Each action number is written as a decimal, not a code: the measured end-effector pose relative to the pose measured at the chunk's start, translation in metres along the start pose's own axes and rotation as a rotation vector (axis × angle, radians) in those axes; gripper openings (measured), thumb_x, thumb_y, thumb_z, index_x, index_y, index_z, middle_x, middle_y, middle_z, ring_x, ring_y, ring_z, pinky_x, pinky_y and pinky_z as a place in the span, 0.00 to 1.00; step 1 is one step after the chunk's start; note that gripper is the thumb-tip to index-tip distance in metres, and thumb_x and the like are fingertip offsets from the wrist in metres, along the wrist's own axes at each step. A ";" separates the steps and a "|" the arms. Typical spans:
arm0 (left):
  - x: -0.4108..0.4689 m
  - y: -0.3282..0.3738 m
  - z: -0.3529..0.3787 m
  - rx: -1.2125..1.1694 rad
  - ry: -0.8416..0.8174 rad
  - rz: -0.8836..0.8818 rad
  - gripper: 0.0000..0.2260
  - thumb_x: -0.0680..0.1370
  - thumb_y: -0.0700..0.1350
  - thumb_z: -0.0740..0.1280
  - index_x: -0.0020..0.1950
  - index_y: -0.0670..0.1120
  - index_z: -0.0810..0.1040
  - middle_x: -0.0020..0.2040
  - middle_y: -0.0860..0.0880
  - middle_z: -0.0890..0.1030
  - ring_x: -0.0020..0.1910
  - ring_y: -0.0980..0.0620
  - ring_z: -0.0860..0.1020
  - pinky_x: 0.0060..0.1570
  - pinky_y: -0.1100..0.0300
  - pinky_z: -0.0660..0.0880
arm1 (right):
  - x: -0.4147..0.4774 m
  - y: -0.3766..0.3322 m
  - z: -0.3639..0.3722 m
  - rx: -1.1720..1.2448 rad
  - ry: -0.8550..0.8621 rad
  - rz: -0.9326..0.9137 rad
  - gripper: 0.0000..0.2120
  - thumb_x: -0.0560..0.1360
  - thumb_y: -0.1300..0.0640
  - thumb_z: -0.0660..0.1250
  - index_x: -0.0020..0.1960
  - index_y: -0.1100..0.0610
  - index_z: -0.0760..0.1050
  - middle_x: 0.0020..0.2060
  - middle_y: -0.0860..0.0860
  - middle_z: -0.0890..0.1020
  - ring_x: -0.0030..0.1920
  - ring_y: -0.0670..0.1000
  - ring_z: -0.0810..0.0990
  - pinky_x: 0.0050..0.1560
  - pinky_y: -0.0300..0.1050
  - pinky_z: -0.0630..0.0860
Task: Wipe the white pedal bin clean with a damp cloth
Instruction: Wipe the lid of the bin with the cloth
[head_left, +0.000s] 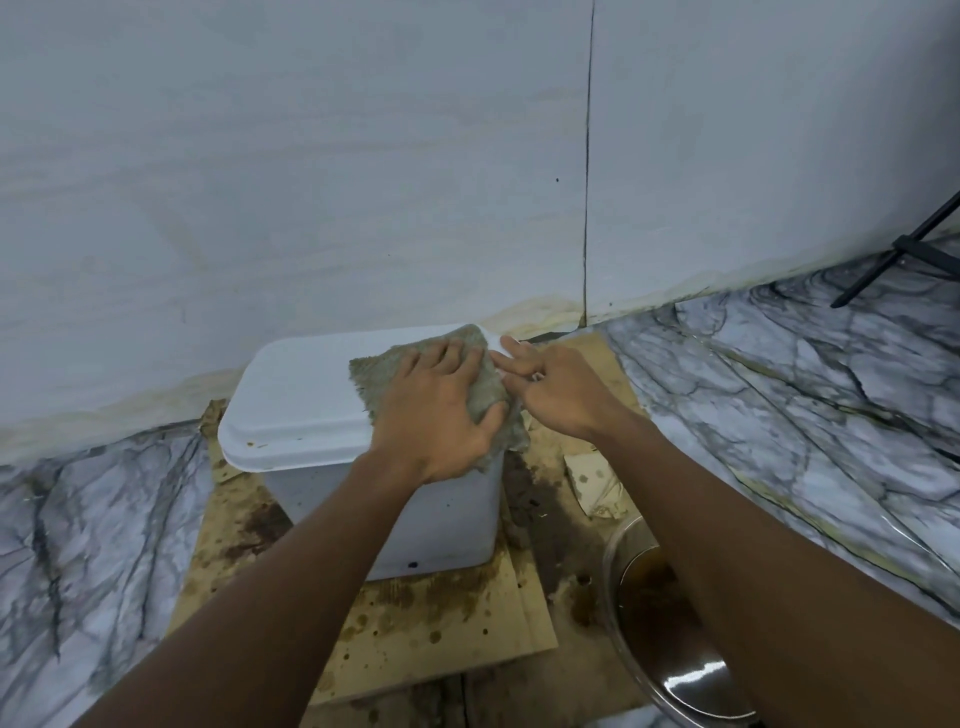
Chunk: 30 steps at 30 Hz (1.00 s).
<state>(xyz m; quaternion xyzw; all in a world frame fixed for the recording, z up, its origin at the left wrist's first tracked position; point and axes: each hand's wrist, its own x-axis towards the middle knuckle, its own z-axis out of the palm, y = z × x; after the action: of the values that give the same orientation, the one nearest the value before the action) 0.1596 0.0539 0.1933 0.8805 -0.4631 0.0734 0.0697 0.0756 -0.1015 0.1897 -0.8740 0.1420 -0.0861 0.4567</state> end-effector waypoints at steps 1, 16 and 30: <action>-0.003 -0.005 -0.002 -0.014 -0.008 0.014 0.36 0.78 0.67 0.50 0.81 0.50 0.56 0.81 0.47 0.58 0.81 0.49 0.53 0.79 0.51 0.48 | 0.000 0.000 0.001 0.020 0.007 0.000 0.18 0.83 0.56 0.62 0.71 0.51 0.73 0.77 0.45 0.64 0.79 0.46 0.57 0.79 0.54 0.56; -0.027 -0.035 -0.009 0.027 0.030 -0.020 0.38 0.77 0.68 0.51 0.81 0.48 0.57 0.80 0.44 0.61 0.80 0.46 0.56 0.79 0.49 0.49 | -0.005 -0.013 0.006 -0.058 0.100 0.043 0.20 0.80 0.52 0.66 0.71 0.50 0.74 0.76 0.44 0.67 0.78 0.47 0.60 0.79 0.52 0.55; -0.057 -0.073 -0.016 -0.054 0.062 -0.044 0.34 0.79 0.68 0.55 0.81 0.54 0.57 0.81 0.51 0.58 0.80 0.52 0.53 0.77 0.59 0.40 | 0.000 -0.029 0.031 -0.376 0.132 -0.210 0.18 0.80 0.58 0.63 0.69 0.57 0.76 0.72 0.52 0.72 0.75 0.51 0.64 0.74 0.44 0.58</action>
<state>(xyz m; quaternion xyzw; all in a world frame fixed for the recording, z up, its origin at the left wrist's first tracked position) 0.1866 0.1437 0.1945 0.8856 -0.4430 0.0867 0.1096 0.0895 -0.0619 0.1955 -0.9462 0.0931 -0.1621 0.2640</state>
